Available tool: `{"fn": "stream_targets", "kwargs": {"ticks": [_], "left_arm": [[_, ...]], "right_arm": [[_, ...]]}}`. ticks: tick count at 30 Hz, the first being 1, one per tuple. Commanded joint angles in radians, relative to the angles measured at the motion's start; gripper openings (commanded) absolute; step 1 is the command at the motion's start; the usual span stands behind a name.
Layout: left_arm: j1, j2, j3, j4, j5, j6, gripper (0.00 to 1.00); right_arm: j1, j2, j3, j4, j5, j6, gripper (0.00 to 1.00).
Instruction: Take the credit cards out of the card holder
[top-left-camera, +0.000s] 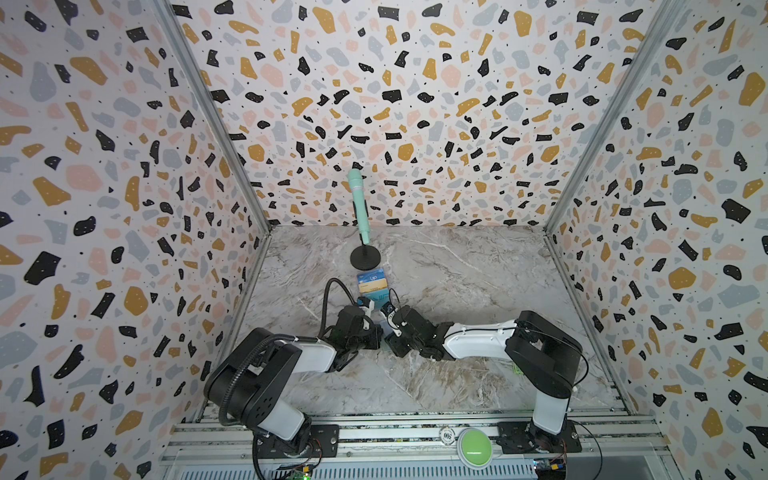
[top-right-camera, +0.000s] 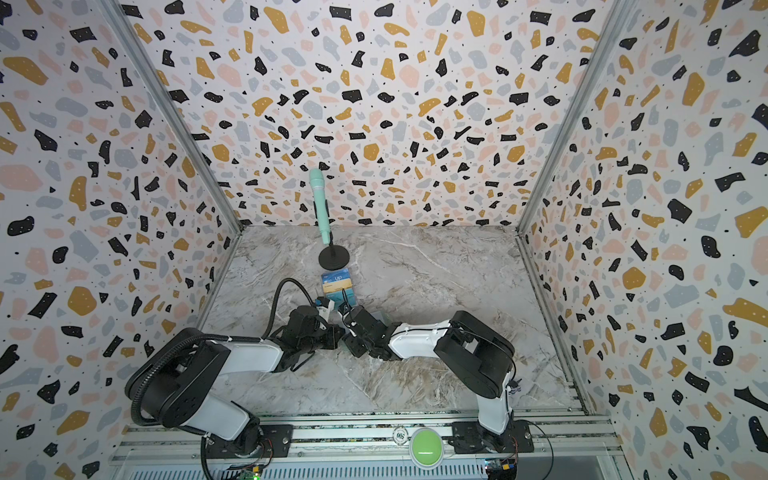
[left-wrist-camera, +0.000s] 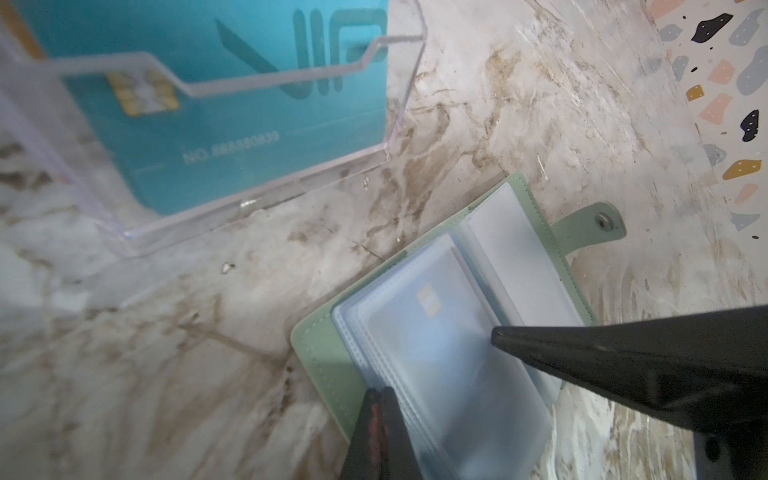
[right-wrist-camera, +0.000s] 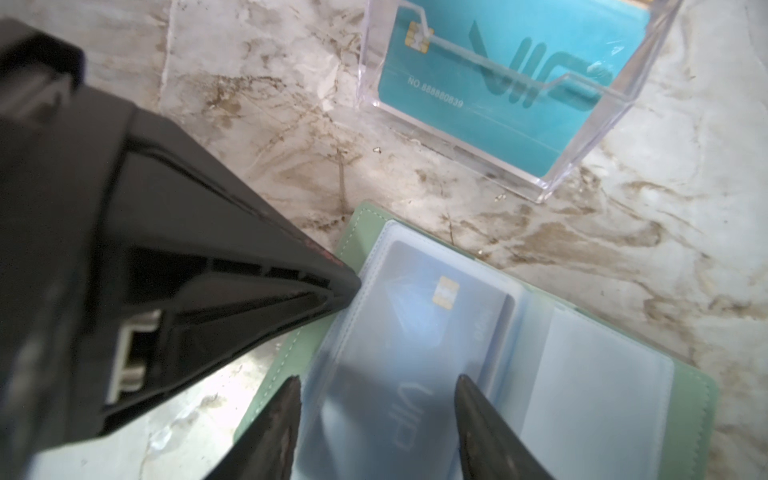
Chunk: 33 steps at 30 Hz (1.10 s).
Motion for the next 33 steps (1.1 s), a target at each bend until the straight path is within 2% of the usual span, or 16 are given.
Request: {"fn": "stream_targets", "kwargs": {"ticks": [1,9,24,33], "left_arm": [[-0.008,0.025,-0.005,-0.047,-0.003,0.025,0.00],[-0.008,0.032,0.000,-0.056,-0.006,0.035,0.00],[-0.008,0.033,-0.008,-0.059,-0.010,0.042,0.00],[-0.007,0.030,-0.005,-0.068,-0.012,0.048,0.00]], "right_arm": [[0.004,0.014,0.031,-0.044,0.054,0.021,0.57],[0.003,0.021,0.017,-0.055,0.085,0.040,0.50],[-0.059,-0.026,-0.035,0.029,-0.085,0.039,0.42],[-0.067,-0.018,-0.027,-0.009,-0.014,0.028,0.39]]}}
